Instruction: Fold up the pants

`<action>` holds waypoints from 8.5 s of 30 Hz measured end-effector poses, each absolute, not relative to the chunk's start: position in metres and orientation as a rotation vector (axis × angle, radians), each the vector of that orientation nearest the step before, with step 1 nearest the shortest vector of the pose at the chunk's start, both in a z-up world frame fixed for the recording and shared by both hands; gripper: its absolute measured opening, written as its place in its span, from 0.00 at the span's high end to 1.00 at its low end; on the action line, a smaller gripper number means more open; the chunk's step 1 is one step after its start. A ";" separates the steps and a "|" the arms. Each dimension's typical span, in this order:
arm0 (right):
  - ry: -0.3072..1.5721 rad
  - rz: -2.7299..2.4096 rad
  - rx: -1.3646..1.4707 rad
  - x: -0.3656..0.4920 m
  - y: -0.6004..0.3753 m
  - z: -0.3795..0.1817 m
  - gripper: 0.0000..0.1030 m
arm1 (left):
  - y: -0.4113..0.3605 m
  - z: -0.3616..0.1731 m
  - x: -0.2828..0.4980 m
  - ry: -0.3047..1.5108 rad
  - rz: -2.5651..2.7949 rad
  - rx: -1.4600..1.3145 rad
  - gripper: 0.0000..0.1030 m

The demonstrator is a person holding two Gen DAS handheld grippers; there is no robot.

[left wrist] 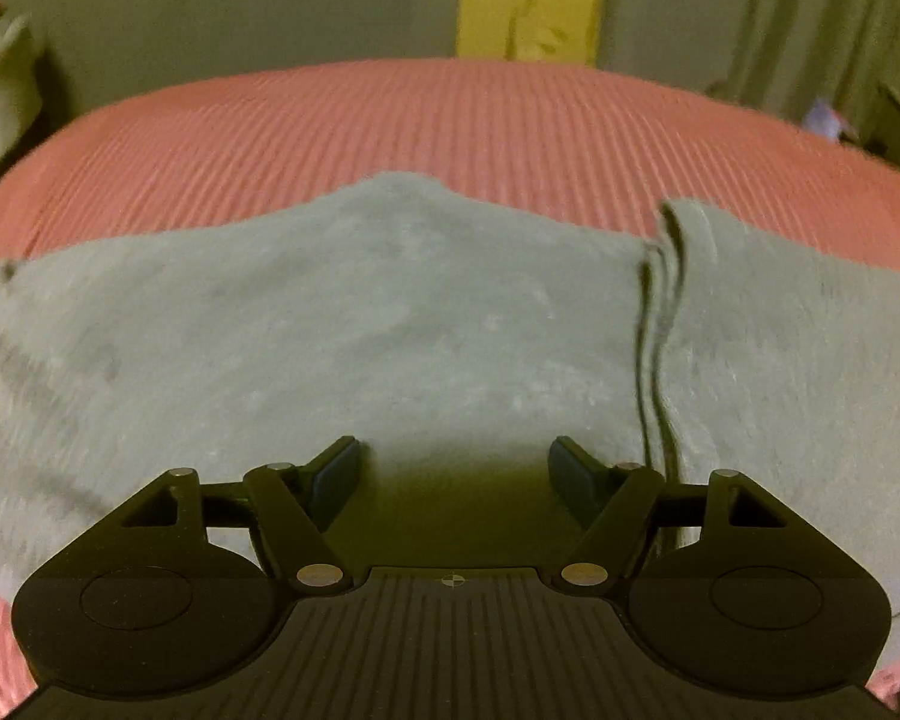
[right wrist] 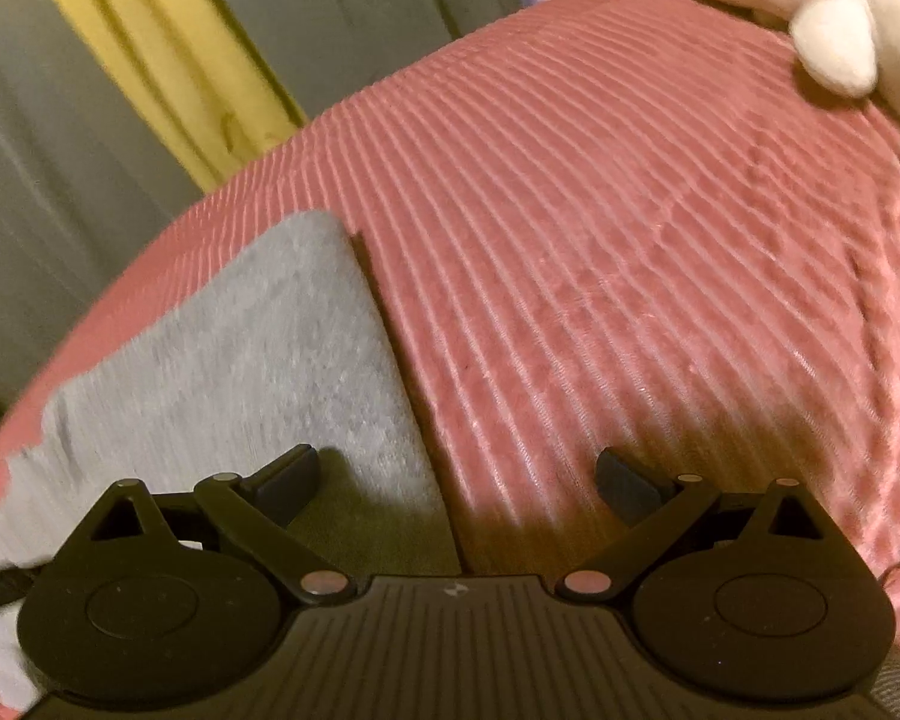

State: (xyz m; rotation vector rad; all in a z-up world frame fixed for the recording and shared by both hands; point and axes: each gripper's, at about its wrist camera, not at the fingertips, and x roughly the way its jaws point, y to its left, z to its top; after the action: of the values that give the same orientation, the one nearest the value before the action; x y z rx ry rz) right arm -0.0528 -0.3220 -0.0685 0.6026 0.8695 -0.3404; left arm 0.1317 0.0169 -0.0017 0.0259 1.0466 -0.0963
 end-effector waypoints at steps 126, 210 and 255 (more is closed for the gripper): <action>0.952 0.216 0.936 0.041 -0.319 -0.082 0.14 | 0.110 -0.012 0.116 1.070 0.075 -0.415 0.08; 0.937 -0.065 0.400 -0.057 -0.255 -0.045 0.04 | 0.010 -0.018 0.095 1.158 -0.299 0.101 0.00; 1.017 0.546 0.894 0.059 -0.361 -0.125 0.04 | 0.019 -0.046 0.187 1.155 -0.686 -0.231 0.04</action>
State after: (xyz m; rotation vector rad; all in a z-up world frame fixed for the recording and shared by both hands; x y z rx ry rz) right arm 0.0590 -0.3614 -0.1254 0.8942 1.0175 0.5462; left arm 0.1866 0.0185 -0.0462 -0.2307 1.1553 -0.6857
